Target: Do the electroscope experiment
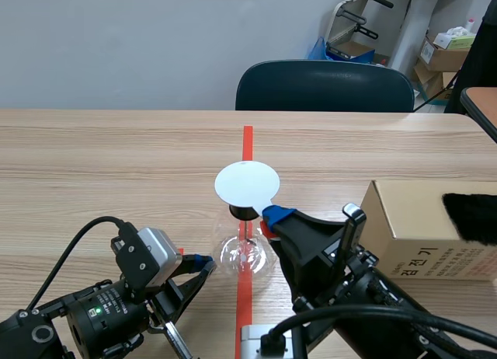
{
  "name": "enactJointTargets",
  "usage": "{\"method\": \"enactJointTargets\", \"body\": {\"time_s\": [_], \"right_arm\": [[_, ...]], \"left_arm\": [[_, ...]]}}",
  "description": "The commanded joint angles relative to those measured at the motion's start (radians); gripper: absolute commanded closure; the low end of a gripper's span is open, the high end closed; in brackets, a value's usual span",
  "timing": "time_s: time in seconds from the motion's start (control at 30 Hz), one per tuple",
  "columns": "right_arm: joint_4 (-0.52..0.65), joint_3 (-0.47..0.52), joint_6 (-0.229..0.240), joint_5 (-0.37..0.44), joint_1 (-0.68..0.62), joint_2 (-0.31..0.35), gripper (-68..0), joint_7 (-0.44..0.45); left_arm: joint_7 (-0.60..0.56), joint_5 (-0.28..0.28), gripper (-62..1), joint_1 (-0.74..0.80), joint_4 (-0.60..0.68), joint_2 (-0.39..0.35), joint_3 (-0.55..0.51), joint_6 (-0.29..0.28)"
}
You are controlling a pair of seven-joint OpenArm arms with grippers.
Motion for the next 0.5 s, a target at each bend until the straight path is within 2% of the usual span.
{"method": "enactJointTargets", "body": {"time_s": [0.0, 0.2, 0.3, 0.47], "right_arm": [[0.027, 0.004, -0.014, -0.001, -0.004, 0.005, -0.8, -0.001], [0.027, 0.004, -0.014, -0.001, -0.004, 0.005, -0.8, -0.016], [0.027, 0.004, -0.014, -0.001, -0.004, 0.005, -0.8, -0.087], [0.027, 0.004, -0.014, -0.001, -0.004, 0.005, -0.9, -0.259]], "left_arm": [[-0.014, -0.006, -2.6, -0.002, 0.016, 0.01, -0.003, -0.002], [-0.014, -0.006, -2.6, -0.002, 0.016, 0.01, -0.003, -0.002], [-0.014, -0.006, -2.6, -0.002, 0.016, 0.01, -0.003, -0.002], [-0.014, -0.006, -2.6, -0.002, 0.016, 0.01, -0.003, -0.002]]}}
